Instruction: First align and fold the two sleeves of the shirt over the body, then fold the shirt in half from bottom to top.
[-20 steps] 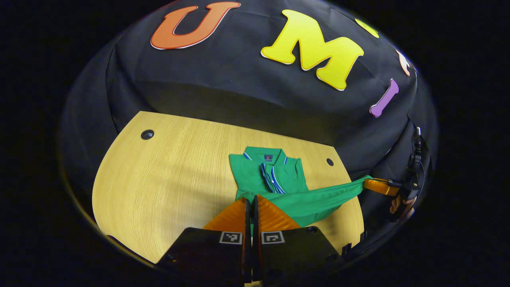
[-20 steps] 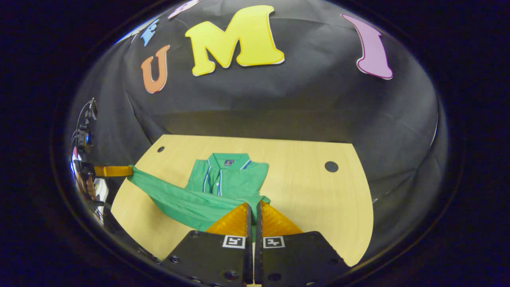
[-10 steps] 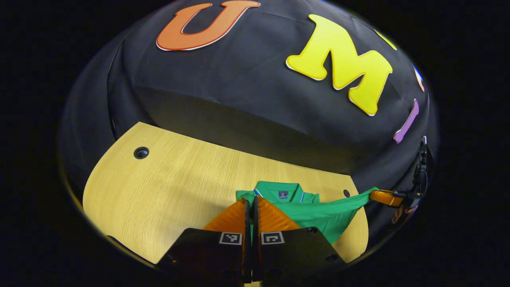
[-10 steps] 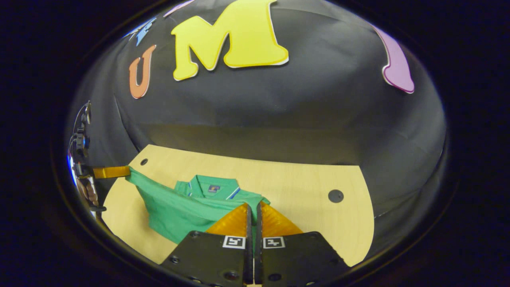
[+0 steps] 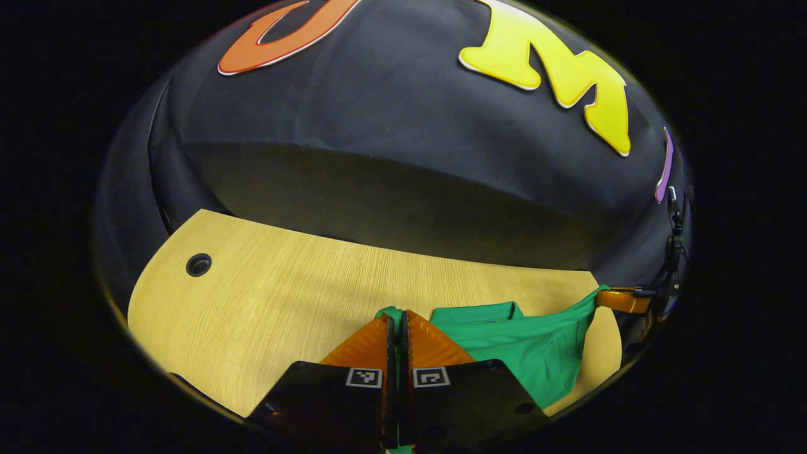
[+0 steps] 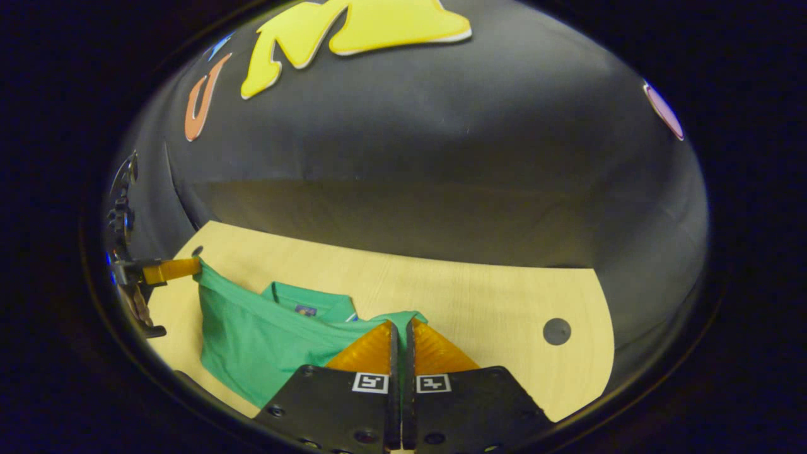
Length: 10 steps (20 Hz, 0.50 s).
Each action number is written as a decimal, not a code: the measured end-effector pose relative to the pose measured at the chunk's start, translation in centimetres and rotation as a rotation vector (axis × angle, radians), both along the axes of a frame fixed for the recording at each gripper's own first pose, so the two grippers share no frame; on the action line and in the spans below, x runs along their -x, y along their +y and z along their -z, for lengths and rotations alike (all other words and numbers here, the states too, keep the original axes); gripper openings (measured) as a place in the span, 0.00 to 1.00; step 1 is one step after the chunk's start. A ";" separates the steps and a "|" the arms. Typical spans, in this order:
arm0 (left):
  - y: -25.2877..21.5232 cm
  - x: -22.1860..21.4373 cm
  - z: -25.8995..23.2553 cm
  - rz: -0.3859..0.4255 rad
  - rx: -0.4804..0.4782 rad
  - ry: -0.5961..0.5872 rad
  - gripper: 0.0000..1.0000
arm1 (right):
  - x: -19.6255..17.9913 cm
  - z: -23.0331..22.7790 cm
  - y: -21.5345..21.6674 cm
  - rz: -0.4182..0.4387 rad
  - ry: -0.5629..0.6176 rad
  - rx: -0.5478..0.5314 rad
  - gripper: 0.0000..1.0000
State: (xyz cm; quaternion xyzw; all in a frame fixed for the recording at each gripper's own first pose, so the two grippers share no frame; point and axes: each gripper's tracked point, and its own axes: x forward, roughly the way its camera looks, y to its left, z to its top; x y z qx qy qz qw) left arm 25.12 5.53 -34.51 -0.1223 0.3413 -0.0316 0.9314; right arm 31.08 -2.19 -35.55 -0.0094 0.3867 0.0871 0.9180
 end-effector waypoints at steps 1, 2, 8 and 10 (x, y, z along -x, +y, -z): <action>0.0 -0.2 0.9 -0.006 0.001 0.008 0.04 | -0.2 0.9 0.1 0.000 0.003 0.013 0.04; -0.2 -0.2 1.8 -0.008 0.001 0.024 0.00 | -0.2 1.6 0.2 -0.002 0.006 0.021 0.04; 1.0 2.5 2.9 -0.033 -0.044 0.119 0.14 | 2.8 4.5 1.1 0.004 0.062 0.023 0.47; 1.7 2.5 1.8 -0.063 -0.079 0.094 0.79 | 3.9 3.8 0.9 0.008 0.042 0.035 0.84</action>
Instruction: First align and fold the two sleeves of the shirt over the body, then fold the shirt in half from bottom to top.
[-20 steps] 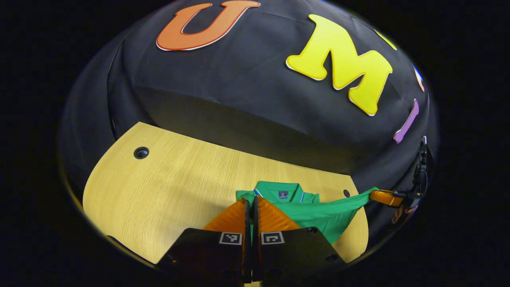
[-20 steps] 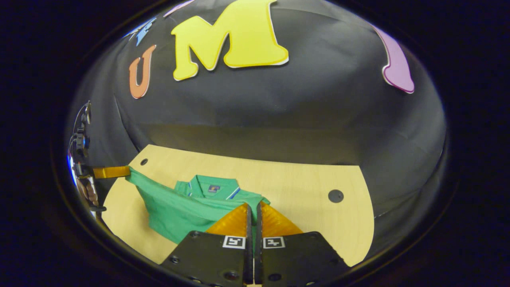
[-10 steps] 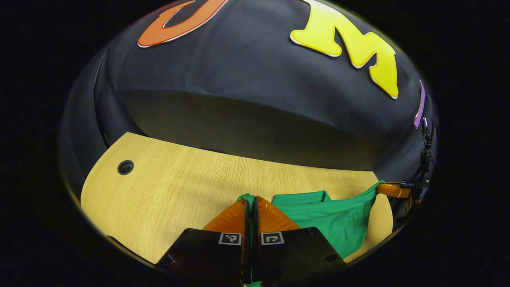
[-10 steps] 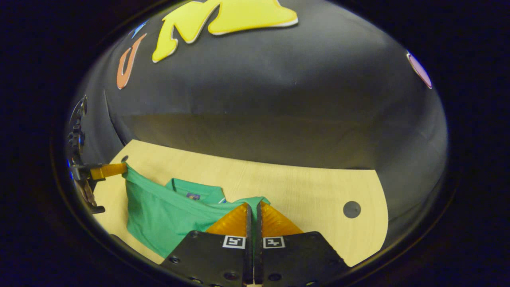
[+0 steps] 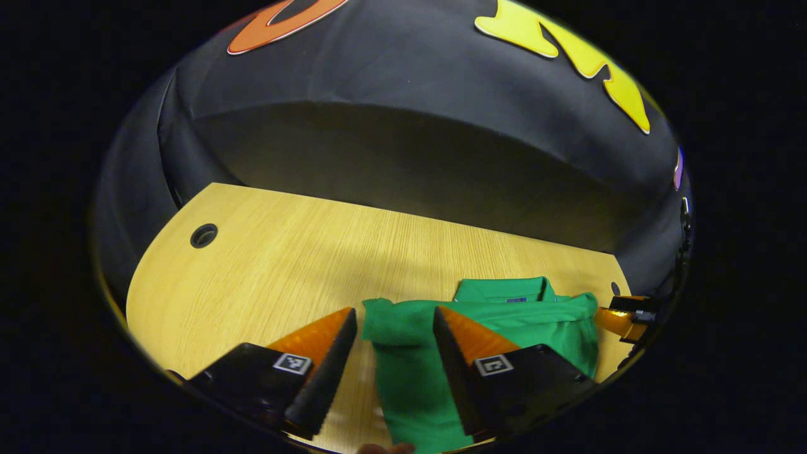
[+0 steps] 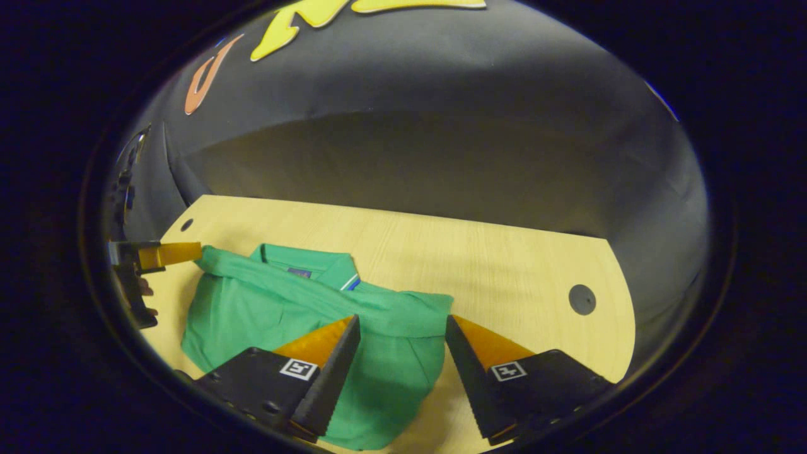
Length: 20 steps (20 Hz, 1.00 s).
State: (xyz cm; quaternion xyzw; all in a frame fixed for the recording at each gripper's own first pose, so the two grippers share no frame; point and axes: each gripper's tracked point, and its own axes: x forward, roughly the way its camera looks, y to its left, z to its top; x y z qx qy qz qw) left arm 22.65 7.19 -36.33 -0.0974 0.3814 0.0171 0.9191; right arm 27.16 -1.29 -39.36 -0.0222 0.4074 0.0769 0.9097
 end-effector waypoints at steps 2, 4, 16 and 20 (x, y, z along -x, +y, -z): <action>0.6 0.4 -1.8 -0.019 -0.042 -0.044 0.86 | 1.3 -1.4 0.0 0.015 -0.026 -0.002 0.87; 0.6 1.4 -4.4 -0.021 -0.058 -0.091 0.89 | 2.4 -3.4 0.0 0.040 -0.060 -0.007 0.98; -1.4 11.2 -28.4 0.018 -0.197 -0.516 0.97 | 12.6 -27.3 0.8 0.114 -0.483 -0.036 0.96; -4.0 16.8 -35.1 0.051 -0.206 -0.635 0.96 | 18.6 -33.6 1.4 0.116 -0.597 -0.021 0.96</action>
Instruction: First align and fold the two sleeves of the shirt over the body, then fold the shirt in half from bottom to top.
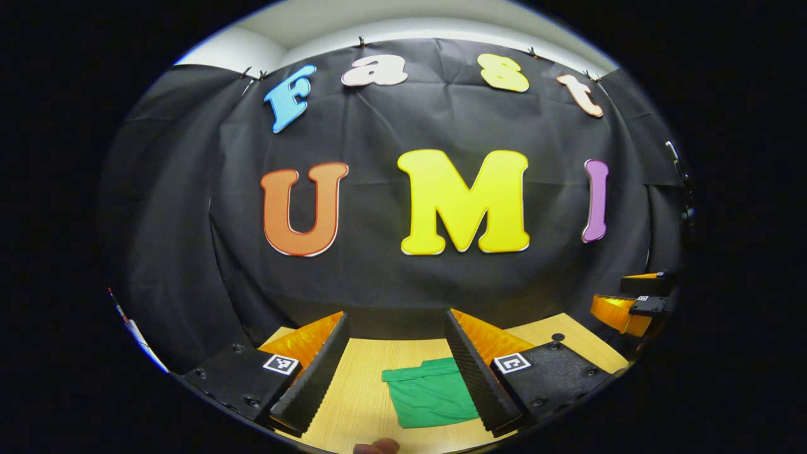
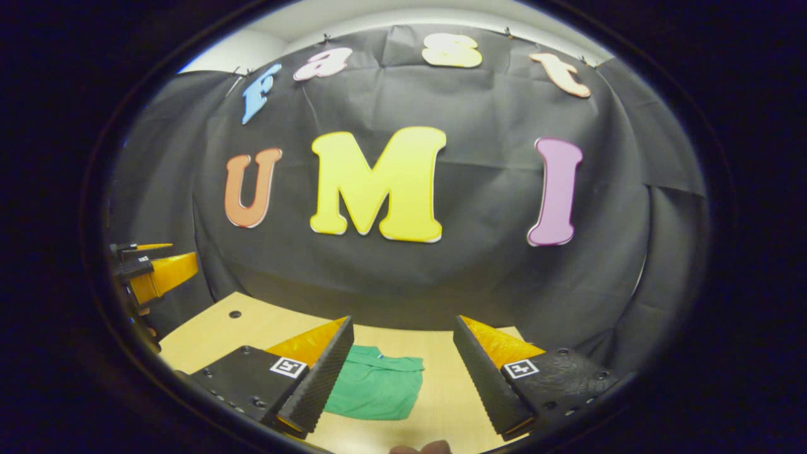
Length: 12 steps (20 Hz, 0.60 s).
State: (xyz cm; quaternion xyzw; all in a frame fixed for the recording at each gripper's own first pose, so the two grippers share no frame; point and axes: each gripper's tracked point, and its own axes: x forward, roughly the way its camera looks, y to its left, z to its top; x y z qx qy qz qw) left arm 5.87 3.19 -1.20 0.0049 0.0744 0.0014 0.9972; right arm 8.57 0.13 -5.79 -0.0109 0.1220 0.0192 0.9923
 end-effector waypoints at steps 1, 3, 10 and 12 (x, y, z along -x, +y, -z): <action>-0.4 1.4 -1.0 0.011 0.001 -0.019 0.96 | 1.4 -0.9 -0.1 0.005 -0.014 0.007 0.97; -1.2 4.3 -2.6 0.015 0.009 -0.034 0.96 | 4.7 -2.6 0.4 -0.003 -0.047 0.001 0.97; -2.7 11.2 -4.6 -0.006 0.036 -0.060 0.89 | 13.1 -4.0 2.1 -0.003 -0.080 -0.066 0.96; -3.1 11.9 -5.0 0.000 0.029 -0.078 0.88 | 14.0 -4.1 2.2 0.006 -0.084 -0.079 0.96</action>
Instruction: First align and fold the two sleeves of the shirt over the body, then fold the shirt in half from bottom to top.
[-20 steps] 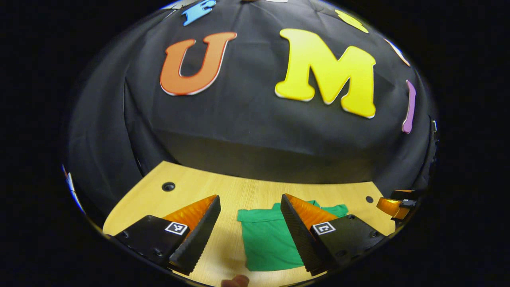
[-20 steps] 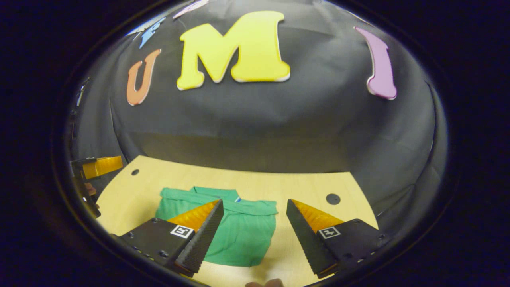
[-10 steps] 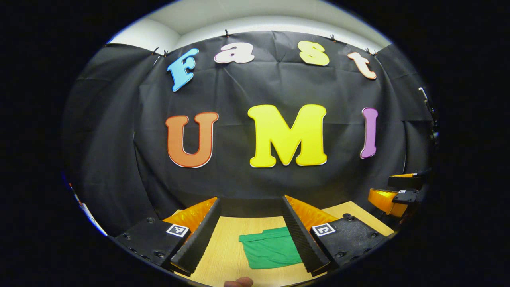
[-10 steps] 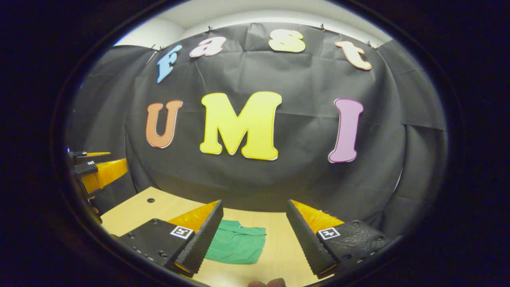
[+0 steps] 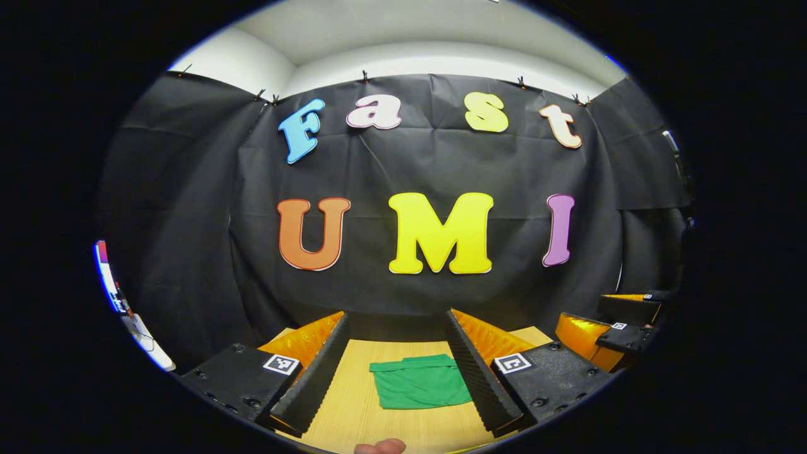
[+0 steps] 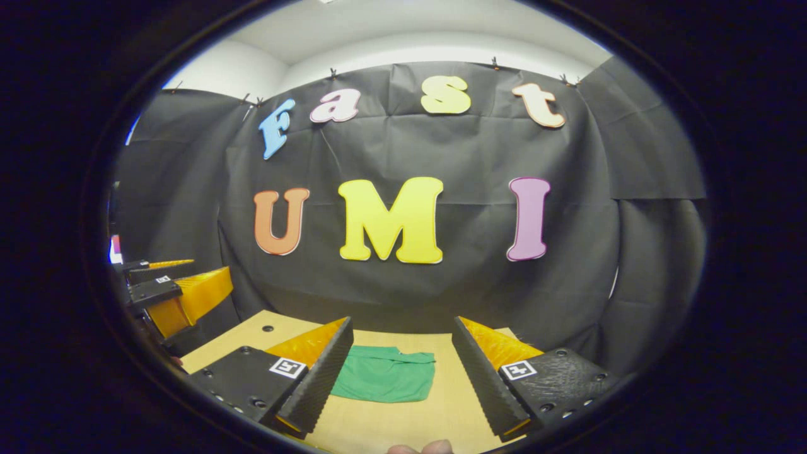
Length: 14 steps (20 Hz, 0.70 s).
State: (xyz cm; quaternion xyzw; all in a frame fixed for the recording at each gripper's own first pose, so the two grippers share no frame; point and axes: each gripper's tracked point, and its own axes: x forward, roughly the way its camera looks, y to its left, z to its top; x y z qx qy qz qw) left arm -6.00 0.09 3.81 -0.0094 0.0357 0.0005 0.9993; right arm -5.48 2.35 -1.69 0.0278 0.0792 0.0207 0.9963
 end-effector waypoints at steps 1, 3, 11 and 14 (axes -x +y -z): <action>-0.2 0.2 -0.1 0.003 -0.020 -0.001 0.96 | 0.2 0.2 0.2 -0.006 0.004 -0.002 0.96; -0.5 0.3 -0.1 0.010 -0.024 -0.008 1.00 | 0.4 0.4 0.1 -0.012 0.008 0.013 0.96; -1.7 -0.1 1.1 0.020 -0.005 0.032 0.96 | -0.4 0.5 -0.3 -0.020 0.015 0.011 0.96; -1.4 -0.5 1.2 0.014 0.003 0.035 0.96 | -0.9 0.4 -0.6 -0.019 0.010 0.021 0.96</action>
